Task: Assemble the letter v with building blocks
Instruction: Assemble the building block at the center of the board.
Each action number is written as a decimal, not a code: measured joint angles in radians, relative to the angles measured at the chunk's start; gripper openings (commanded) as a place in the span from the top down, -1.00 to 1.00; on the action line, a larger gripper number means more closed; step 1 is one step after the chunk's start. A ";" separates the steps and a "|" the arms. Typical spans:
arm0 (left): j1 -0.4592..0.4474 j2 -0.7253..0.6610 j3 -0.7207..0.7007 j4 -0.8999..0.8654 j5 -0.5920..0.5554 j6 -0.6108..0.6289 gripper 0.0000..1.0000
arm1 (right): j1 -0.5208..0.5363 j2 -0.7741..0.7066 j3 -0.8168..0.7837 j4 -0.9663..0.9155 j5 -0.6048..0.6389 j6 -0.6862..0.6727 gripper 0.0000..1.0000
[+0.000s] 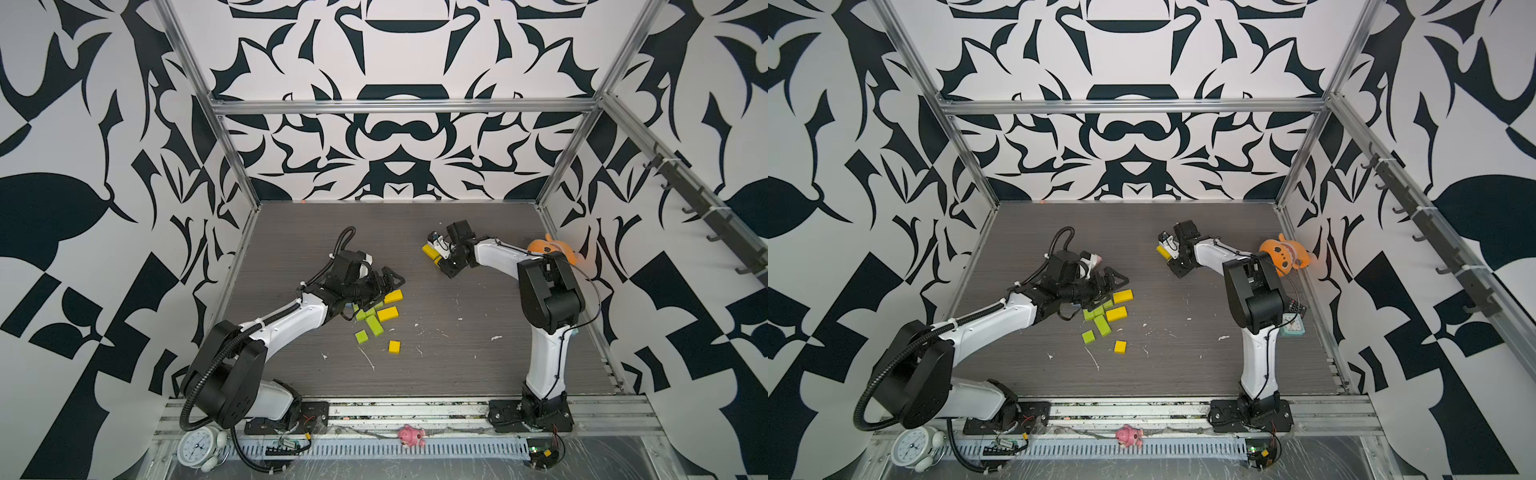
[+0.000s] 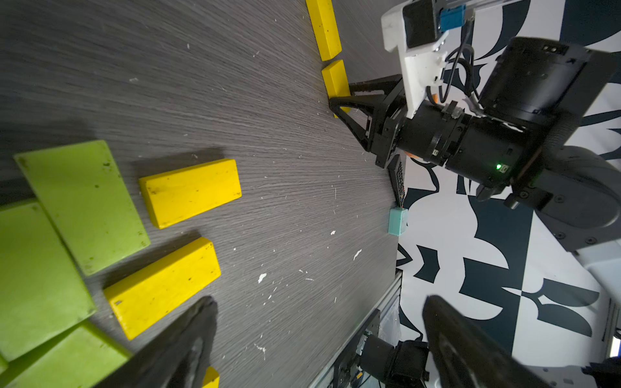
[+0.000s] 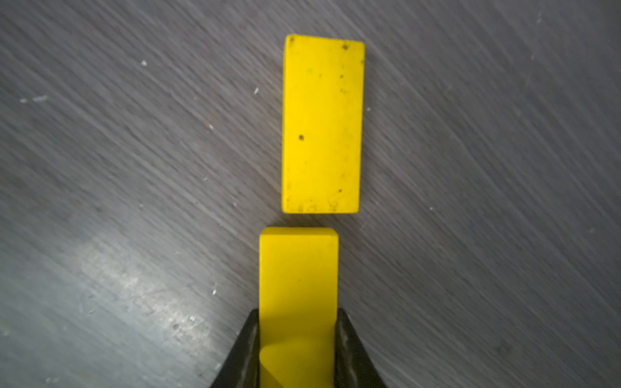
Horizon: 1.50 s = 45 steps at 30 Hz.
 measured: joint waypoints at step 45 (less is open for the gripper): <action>0.000 0.000 0.000 -0.044 -0.020 0.009 -0.99 | -0.006 0.042 0.071 -0.040 -0.008 0.011 0.15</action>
